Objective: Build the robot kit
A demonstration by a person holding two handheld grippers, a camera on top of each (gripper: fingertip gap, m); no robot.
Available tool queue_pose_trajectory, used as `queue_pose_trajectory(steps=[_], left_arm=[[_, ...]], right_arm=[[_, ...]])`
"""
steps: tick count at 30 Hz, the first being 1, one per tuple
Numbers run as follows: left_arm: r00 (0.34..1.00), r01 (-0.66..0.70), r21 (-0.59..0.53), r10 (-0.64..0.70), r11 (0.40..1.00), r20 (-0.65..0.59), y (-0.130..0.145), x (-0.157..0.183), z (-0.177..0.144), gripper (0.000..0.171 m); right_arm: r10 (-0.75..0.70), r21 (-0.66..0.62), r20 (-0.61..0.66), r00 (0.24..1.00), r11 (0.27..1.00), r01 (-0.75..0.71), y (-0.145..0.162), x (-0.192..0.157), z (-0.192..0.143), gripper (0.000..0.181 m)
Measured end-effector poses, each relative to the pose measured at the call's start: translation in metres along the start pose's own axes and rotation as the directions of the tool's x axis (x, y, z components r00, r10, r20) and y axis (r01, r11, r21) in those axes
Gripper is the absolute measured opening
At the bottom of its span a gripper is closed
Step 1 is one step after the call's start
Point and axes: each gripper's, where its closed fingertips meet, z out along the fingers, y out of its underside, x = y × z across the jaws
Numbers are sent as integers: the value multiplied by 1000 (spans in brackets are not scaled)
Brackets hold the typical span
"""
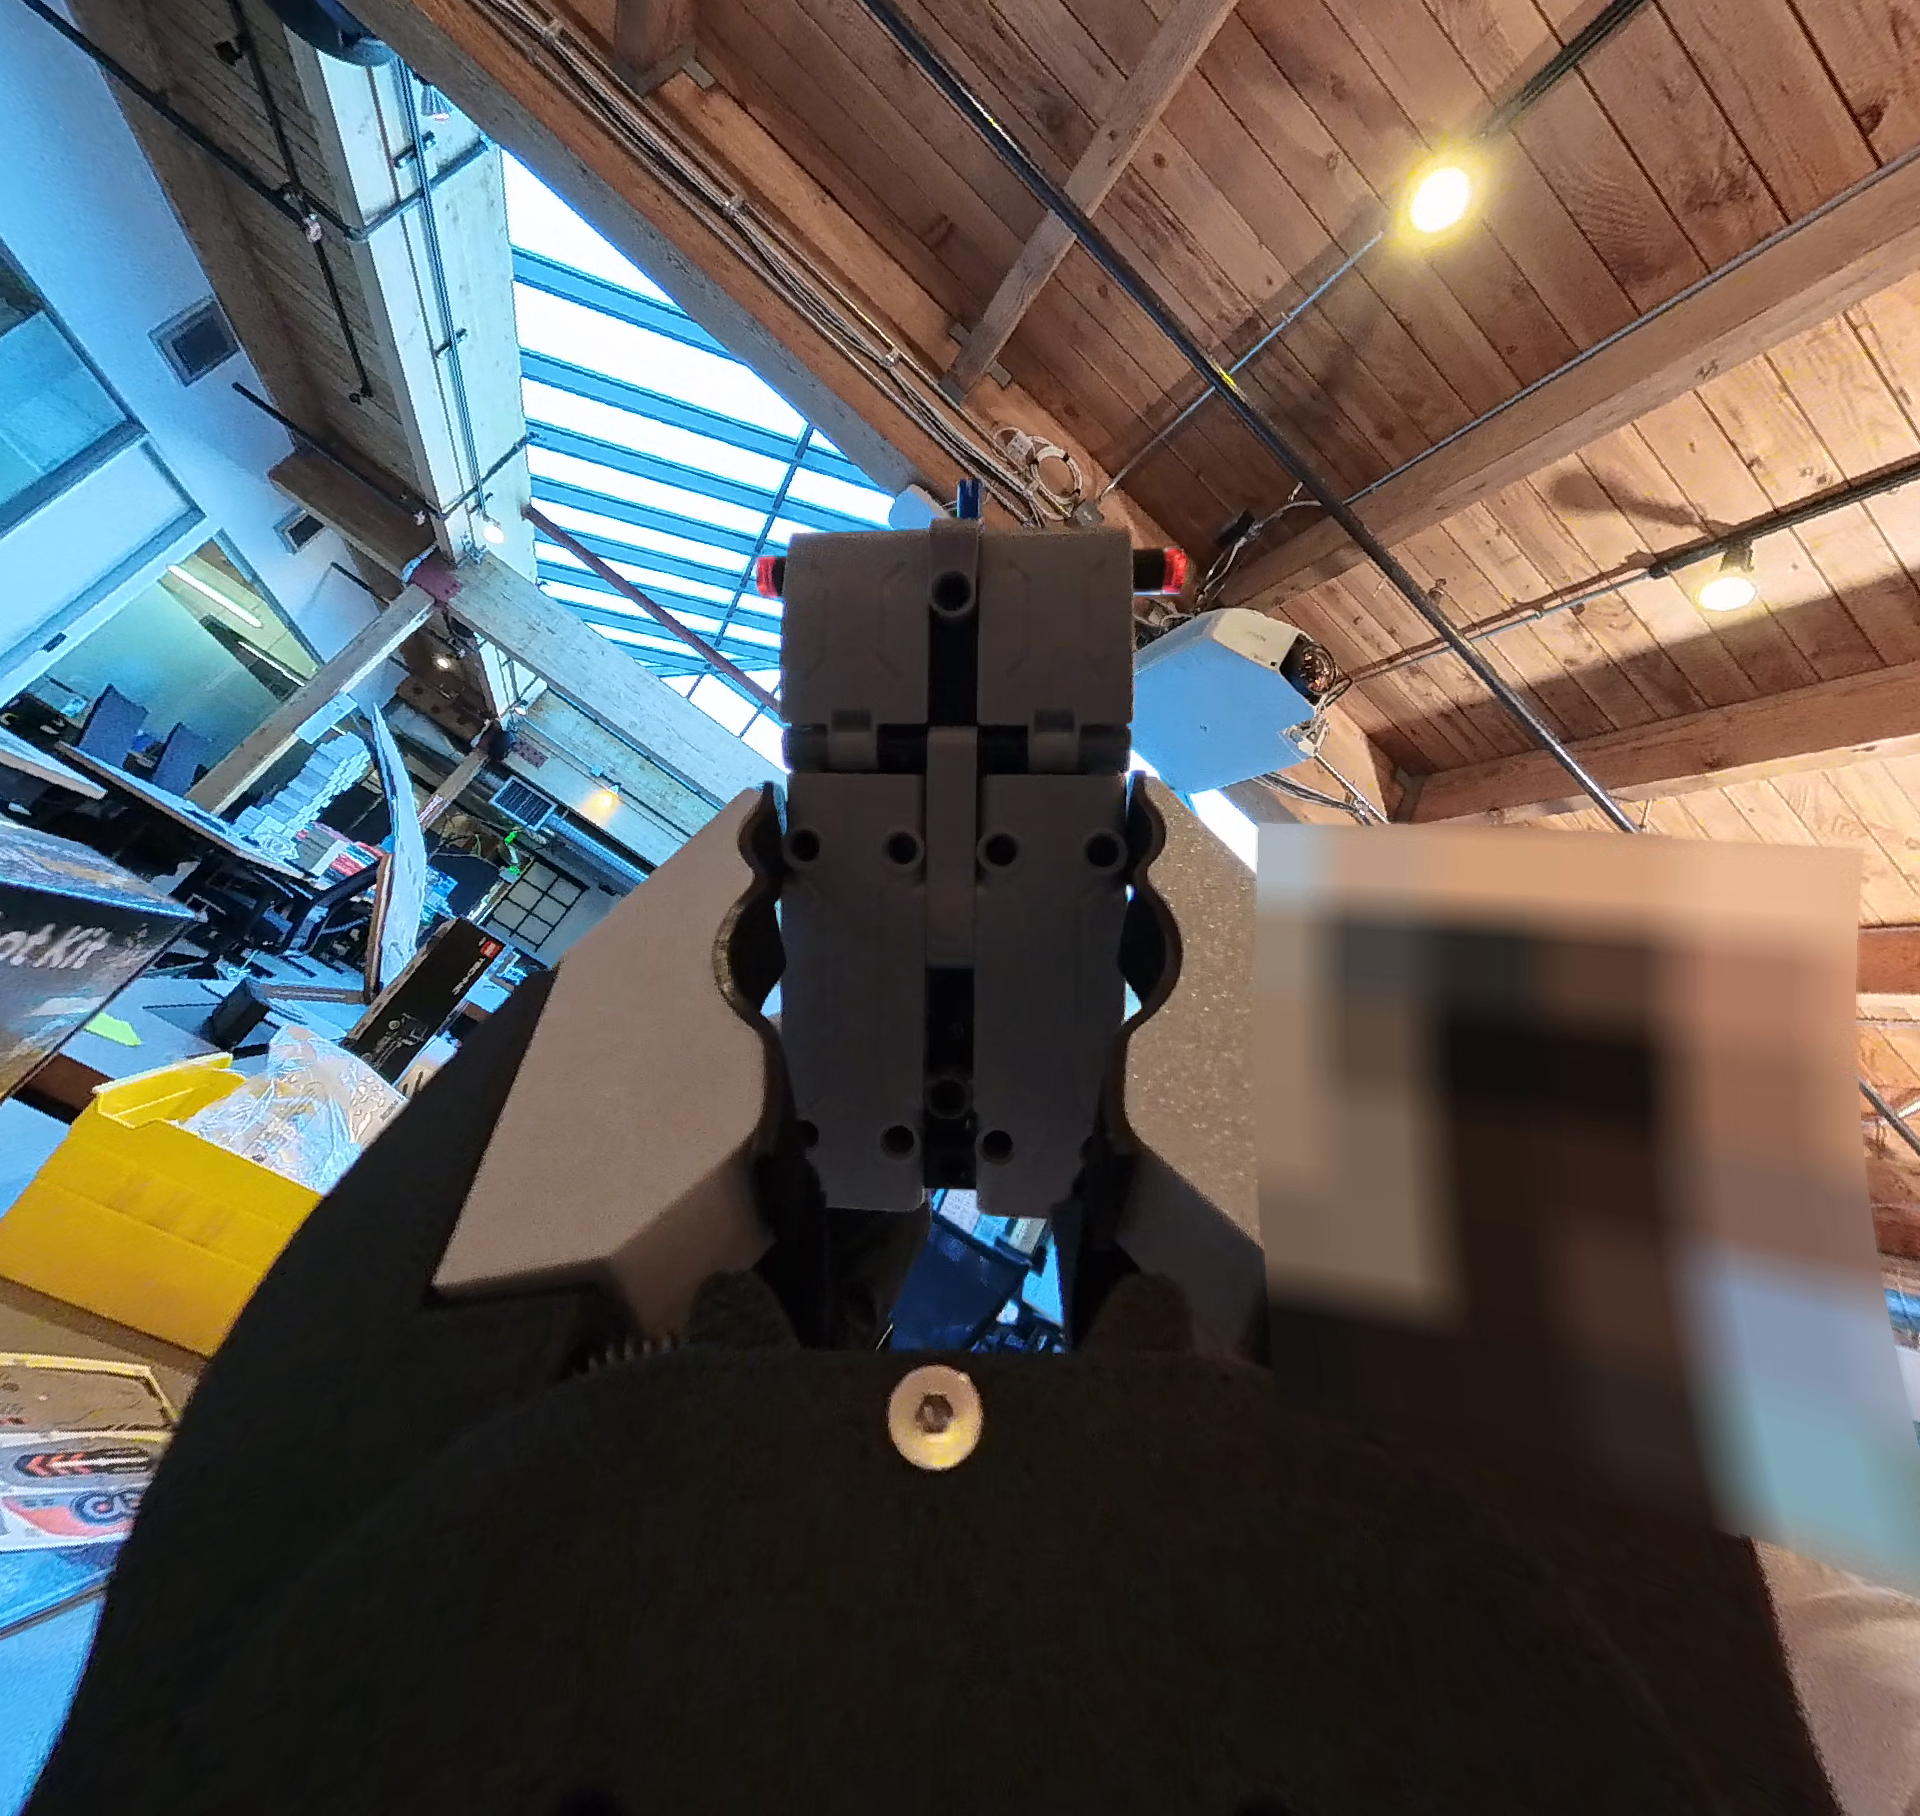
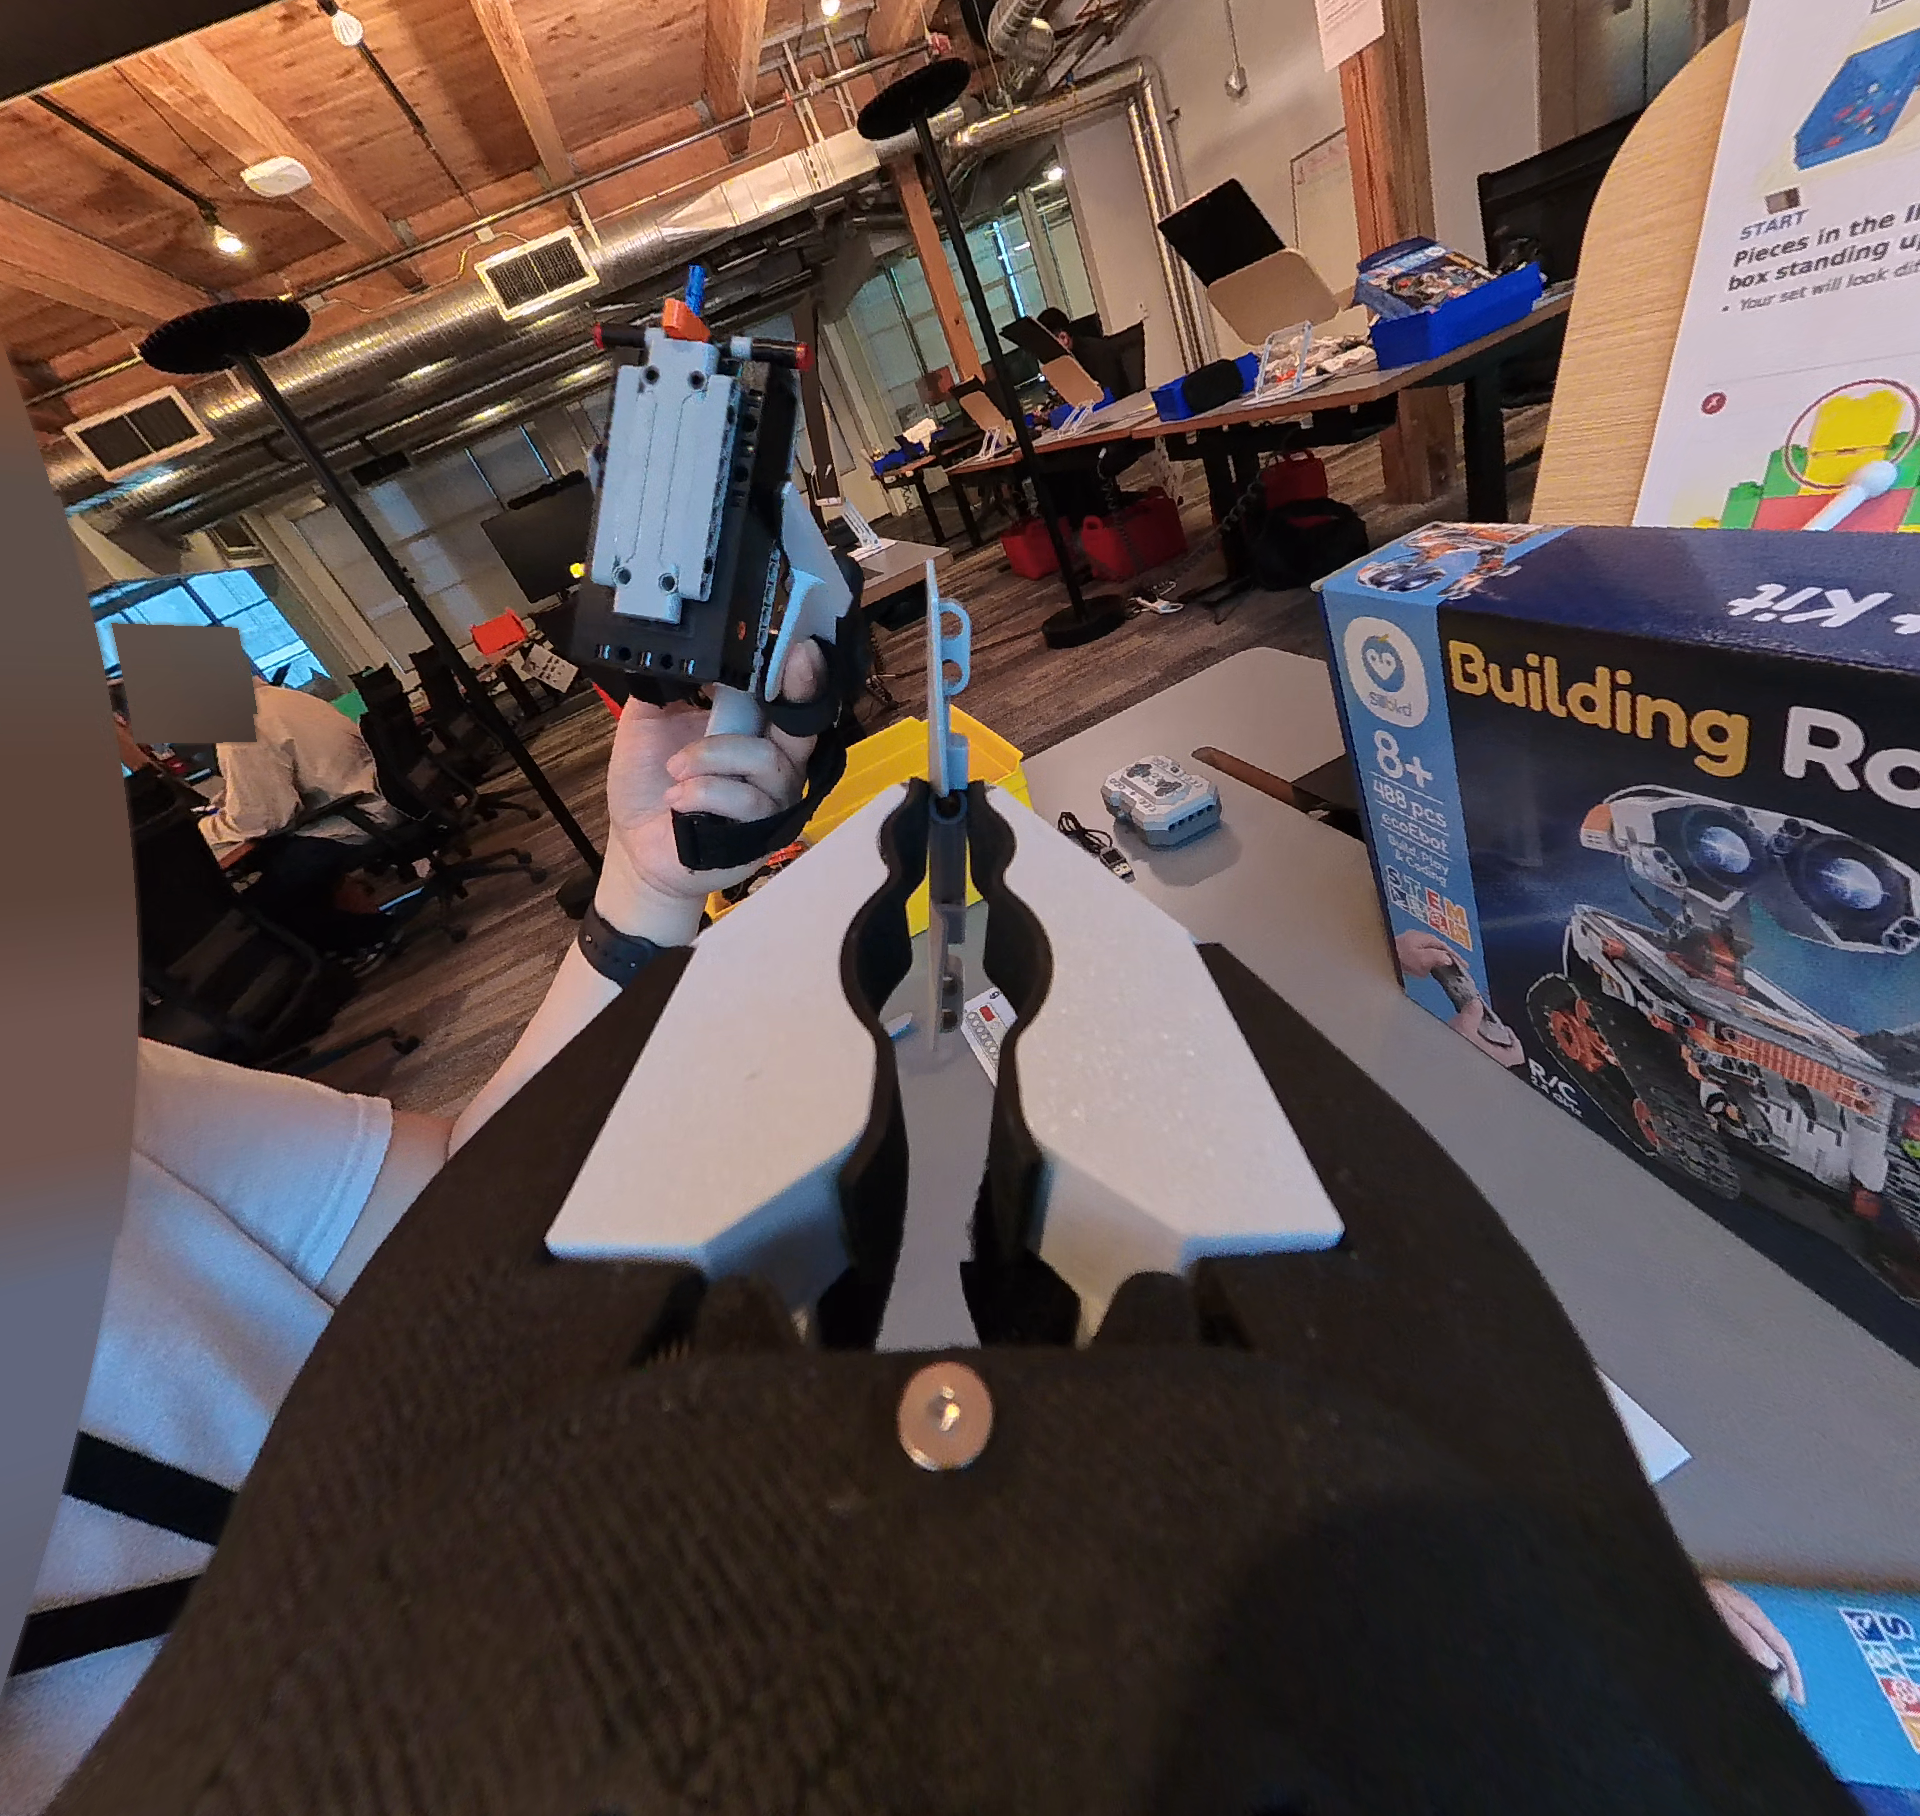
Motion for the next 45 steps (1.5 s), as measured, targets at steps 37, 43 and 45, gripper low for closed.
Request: queue_pose_trajectory(steps=[37, 43, 45], left_arm=[[997, -29, 27, 31, 999, -65, -8, 19, -1, 64], [997, -29, 28, 31, 999, -65, -8, 20, -1, 64], [997, -32, 28, 33, 999, -65, -8, 21, -1, 65]], right_arm=[[17, -4, -14, 1000, 1000, -17, 4, 7, 0, 5], [17, -7, -15, 1000, 1000, -17, 4, 7, 0, 5], [18, -8, -15, 1000, 1000, -18, 5, 7, 0, 5]])
